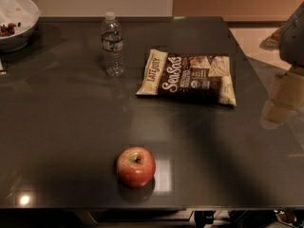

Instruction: Move apple near brown chip bag

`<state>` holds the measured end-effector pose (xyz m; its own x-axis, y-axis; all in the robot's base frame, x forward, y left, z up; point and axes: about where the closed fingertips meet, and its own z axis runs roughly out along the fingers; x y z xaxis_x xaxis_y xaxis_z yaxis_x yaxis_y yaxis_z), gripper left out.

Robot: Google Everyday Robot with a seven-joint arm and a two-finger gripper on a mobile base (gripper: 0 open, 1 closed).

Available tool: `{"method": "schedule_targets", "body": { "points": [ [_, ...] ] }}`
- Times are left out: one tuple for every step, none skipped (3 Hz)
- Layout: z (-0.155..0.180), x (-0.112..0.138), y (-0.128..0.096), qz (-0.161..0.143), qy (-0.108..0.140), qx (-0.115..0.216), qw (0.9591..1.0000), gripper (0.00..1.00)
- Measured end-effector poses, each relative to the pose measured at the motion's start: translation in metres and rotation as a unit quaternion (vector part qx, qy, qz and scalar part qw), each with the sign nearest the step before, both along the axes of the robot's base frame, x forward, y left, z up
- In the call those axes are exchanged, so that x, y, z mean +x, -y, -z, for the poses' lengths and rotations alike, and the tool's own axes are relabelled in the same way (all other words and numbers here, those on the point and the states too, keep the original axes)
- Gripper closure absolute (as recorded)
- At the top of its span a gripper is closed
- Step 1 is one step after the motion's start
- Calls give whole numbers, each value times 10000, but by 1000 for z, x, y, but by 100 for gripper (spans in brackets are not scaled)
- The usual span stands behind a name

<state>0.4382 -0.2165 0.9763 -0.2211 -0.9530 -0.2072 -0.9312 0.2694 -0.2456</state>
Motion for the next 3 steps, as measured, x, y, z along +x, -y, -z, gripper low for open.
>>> {"method": "schedule_targets", "body": {
  "points": [
    [-1, 0, -1, -9, 11, 11, 10000, 0],
    [2, -3, -14, -223, -54, 227, 9995, 0],
    [14, -13, -45, -697, -201, 690, 9950, 0]
  ]
}}
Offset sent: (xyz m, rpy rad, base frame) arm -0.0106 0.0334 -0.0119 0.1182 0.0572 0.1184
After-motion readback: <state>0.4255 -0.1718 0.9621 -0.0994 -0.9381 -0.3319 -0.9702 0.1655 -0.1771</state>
